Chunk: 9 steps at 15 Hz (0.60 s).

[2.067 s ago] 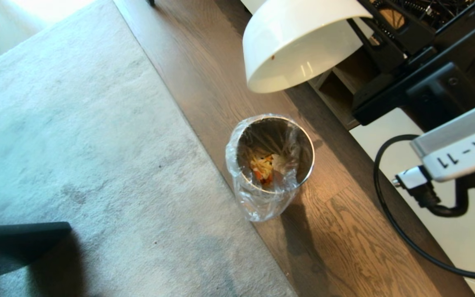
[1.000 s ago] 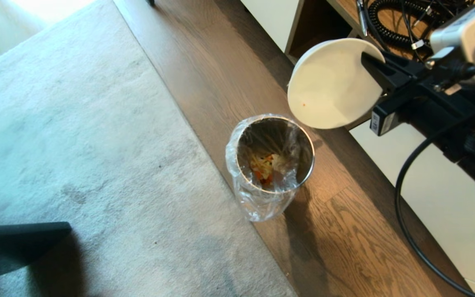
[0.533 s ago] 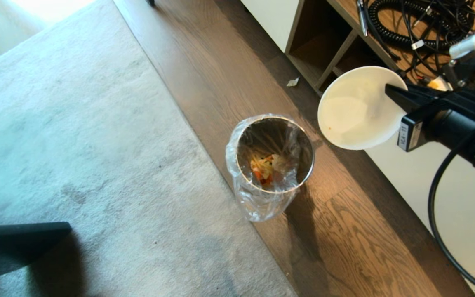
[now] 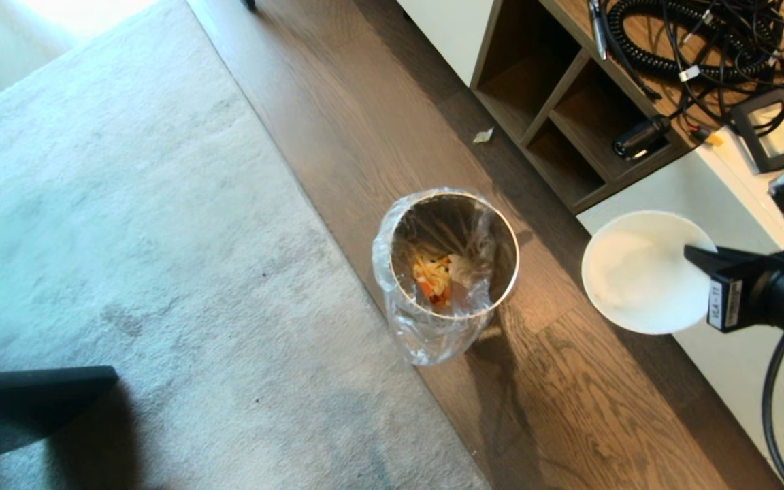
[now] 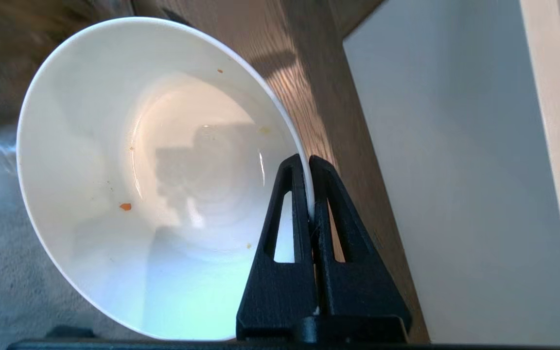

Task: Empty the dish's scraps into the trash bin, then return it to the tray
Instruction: Pick up the plate with leftover food

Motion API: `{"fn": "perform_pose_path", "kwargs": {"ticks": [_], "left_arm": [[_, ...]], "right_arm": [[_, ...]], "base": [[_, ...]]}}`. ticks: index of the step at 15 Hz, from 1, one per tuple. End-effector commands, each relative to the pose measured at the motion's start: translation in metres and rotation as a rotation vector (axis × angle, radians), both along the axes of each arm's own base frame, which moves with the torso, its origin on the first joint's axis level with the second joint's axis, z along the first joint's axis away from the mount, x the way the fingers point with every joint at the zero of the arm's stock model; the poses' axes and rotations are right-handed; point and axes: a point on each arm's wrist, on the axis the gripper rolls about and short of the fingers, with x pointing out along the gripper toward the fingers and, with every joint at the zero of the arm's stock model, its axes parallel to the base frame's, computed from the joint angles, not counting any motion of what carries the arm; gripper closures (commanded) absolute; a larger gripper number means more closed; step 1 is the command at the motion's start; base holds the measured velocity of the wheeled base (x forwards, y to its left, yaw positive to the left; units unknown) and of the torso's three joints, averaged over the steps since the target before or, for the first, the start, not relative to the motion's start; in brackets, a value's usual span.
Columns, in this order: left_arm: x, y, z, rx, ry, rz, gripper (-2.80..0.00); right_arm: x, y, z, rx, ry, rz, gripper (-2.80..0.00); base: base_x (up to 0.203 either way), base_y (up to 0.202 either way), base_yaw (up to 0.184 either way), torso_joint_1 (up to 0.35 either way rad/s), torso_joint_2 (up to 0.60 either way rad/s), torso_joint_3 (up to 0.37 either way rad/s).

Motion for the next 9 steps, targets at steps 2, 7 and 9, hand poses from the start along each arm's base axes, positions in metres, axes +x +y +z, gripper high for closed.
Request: {"fn": "perform_pose_path", "kwargs": {"ticks": [2, 7, 9], "left_arm": [[0.0, 0.0, 0.0, -0.001, -0.001, 0.001, 0.0], [0.0, 0.0, 0.0, -0.001, -0.001, 0.001, 0.0], [0.0, 0.0, 0.0, -0.001, -0.001, 0.001, 0.0]], "right_arm": [[-0.027, -0.021, -0.036, 0.003, 0.113, -0.073, 0.0], [-0.073, -0.047, -0.094, 0.009, 0.24, -0.109, 0.0], [-0.091, -0.051, -0.11, 0.008, 0.249, -0.108, 0.0]], "base": [[0.0, 0.0, 0.0, 0.0, 0.0, 0.0], [0.0, 0.0, 0.0, 0.0, 0.0, 0.0], [0.0, 0.0, 0.0, 0.0, 0.0, 0.0]]}}
